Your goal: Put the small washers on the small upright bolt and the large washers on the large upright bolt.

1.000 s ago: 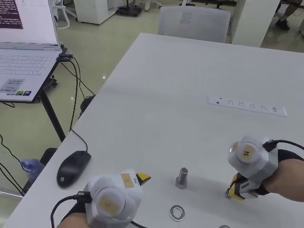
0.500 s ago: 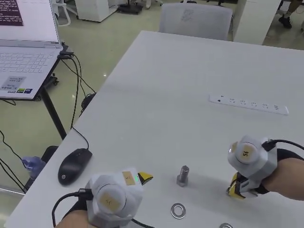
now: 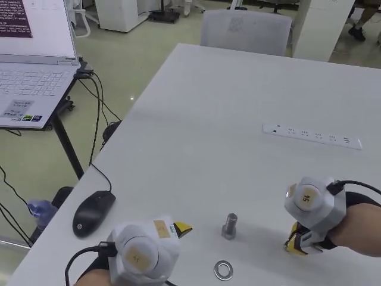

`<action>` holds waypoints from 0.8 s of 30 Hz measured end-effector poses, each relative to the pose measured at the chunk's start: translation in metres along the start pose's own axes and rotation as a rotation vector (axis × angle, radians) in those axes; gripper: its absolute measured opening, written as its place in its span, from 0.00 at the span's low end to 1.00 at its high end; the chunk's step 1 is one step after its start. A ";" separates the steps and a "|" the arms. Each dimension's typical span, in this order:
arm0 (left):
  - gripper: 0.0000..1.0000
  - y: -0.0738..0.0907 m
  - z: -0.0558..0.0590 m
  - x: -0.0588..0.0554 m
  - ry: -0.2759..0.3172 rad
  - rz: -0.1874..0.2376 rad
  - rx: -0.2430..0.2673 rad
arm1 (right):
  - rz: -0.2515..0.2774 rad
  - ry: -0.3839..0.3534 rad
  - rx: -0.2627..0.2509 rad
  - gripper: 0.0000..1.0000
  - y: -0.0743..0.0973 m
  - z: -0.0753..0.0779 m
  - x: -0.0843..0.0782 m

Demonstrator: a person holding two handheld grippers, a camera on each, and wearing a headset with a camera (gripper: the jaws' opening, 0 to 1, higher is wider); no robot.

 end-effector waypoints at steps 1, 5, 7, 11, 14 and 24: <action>0.88 0.000 0.000 0.000 -0.002 -0.001 0.003 | 0.000 0.003 0.000 0.13 0.000 0.000 0.000; 0.88 0.002 -0.001 0.000 -0.001 0.002 0.010 | -0.003 0.003 0.000 0.14 0.001 -0.001 0.000; 0.88 0.002 -0.001 0.000 -0.004 -0.004 0.011 | -0.005 0.004 -0.002 0.14 0.001 -0.001 0.000; 0.88 0.003 -0.001 -0.001 -0.002 -0.004 0.013 | -0.001 -0.001 -0.003 0.14 0.001 -0.001 0.000; 0.88 0.003 -0.001 0.000 -0.001 -0.003 0.012 | 0.000 0.002 -0.003 0.14 0.001 0.000 0.000; 0.87 0.001 0.000 0.001 0.000 -0.001 0.012 | 0.022 -0.015 0.004 0.23 0.002 0.001 0.001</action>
Point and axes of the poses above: the centre of the closed fingertips' face, and the gripper's own axes: y roughly backward along the fingers, z roughly to its right, x roughly out of its top, the point moved 2 cm from there along y, roughly backward along the fingers, and after that the axes turned 8 degrees about z, right-handed, at the moved point
